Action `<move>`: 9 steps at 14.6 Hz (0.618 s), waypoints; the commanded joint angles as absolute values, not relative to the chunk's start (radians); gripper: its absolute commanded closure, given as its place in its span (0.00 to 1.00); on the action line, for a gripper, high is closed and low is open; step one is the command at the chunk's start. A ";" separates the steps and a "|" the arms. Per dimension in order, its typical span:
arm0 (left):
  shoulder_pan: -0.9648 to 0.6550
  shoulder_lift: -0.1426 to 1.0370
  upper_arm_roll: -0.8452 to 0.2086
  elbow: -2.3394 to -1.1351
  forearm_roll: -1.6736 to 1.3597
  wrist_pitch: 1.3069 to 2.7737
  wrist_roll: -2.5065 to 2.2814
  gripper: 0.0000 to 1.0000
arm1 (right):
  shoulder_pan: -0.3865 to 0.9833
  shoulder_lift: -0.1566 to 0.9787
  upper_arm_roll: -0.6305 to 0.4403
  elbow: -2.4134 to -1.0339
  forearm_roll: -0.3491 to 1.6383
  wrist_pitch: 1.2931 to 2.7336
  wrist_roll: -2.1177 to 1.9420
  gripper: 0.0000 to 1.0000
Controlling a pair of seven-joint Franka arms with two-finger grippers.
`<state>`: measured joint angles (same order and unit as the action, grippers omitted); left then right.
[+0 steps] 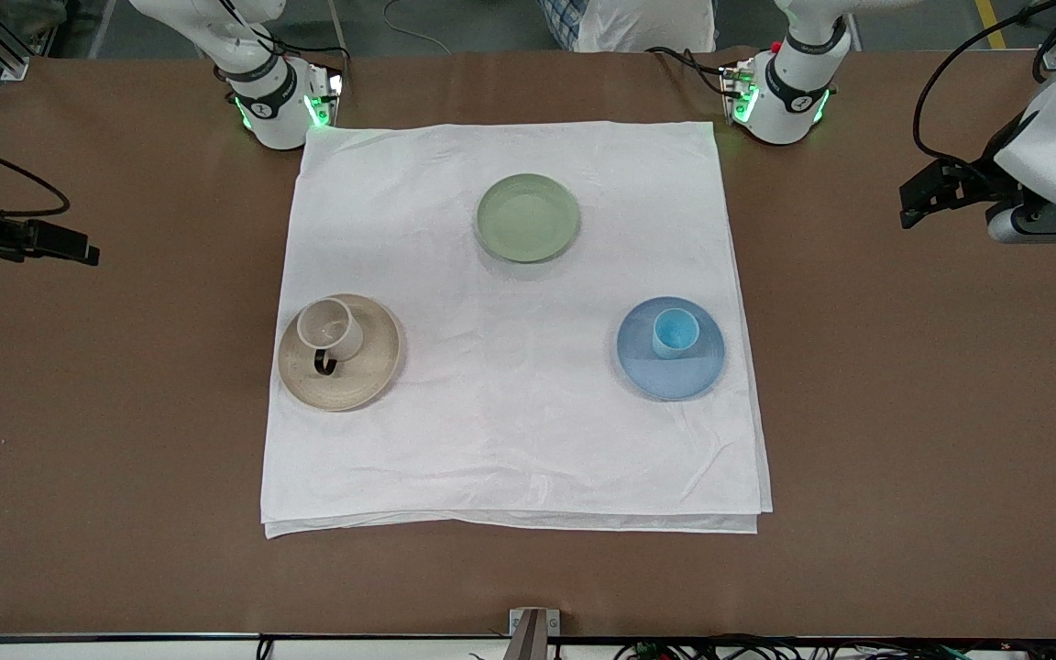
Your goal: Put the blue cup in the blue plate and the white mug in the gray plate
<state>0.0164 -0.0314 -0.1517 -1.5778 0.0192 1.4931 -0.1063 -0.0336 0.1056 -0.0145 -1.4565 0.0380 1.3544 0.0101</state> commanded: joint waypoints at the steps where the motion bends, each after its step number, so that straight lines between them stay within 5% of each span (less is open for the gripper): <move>1: 0.020 -0.066 -0.149 -1.609 -0.002 1.499 -0.087 0.00 | -0.003 -0.027 -0.034 -1.603 0.035 1.402 0.029 0.00; 9: 0.023 -0.066 -0.144 -1.603 -0.003 1.505 -0.086 0.00 | 0.018 -0.215 -0.063 -1.764 0.031 1.460 0.025 0.00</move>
<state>0.0181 -0.0379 -0.1496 -1.5815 0.0191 1.4941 -0.1062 0.0037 -0.1571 -0.0478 -1.6878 0.0373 1.4234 0.0153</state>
